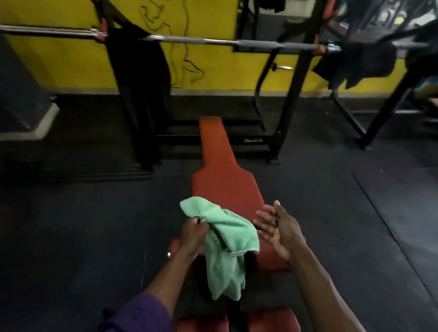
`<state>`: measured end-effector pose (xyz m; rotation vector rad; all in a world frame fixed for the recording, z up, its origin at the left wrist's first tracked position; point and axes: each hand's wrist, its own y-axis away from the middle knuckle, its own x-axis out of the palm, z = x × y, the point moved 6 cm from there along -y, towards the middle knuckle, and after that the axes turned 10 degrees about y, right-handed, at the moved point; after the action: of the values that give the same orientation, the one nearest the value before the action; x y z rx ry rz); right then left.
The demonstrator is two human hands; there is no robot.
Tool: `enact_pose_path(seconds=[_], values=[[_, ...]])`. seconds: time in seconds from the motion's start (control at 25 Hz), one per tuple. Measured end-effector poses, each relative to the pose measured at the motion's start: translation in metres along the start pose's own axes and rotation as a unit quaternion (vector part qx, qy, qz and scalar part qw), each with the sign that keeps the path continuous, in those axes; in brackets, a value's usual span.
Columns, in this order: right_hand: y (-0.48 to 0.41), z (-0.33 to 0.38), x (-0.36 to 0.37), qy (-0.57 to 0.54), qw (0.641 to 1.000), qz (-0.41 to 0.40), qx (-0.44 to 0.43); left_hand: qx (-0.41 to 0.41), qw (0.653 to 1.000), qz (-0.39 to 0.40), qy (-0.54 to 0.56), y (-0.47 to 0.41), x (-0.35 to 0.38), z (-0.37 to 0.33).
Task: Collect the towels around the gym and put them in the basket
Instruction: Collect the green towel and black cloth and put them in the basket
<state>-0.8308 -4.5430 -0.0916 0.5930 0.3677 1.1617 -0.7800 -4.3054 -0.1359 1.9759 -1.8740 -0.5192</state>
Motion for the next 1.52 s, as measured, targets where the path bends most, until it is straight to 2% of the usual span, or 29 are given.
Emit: enact_pose_path(seconds=[0.08,0.32,0.48,0.64,0.8,1.0,1.32,1.52], values=[[0.001,0.013,0.040,0.019,0.999,0.031,-0.013,0.017,0.997,-0.047,0.055,0.008,-0.052,-0.016],[0.045,0.012,0.196,0.079,0.983,0.159,-0.038,0.069,0.969,-0.204,0.120,0.070,-0.240,-0.039],[0.094,-0.004,0.295,0.101,0.967,0.232,-0.040,0.106,0.961,-0.221,0.128,0.123,-0.332,-0.046],[0.120,-0.013,0.359,0.120,0.953,0.273,-0.047,0.117,0.958,-0.246,0.090,0.146,-0.396,-0.044],[0.114,-0.002,0.411,0.137,0.939,0.309,-0.058,0.134,0.957,-0.252,0.060,0.132,-0.444,-0.048],[0.066,0.026,0.468,0.125,0.941,0.308,-0.067,0.164,0.949,-0.268,0.000,0.068,-0.489,-0.083],[-0.030,0.104,0.539,0.132,0.950,0.276,-0.057,0.153,0.946,-0.283,0.042,-0.071,-0.506,-0.151],[-0.095,0.159,0.578,0.137,0.957,0.249,-0.064,0.170,0.952,-0.247,0.067,-0.166,-0.499,-0.222]])
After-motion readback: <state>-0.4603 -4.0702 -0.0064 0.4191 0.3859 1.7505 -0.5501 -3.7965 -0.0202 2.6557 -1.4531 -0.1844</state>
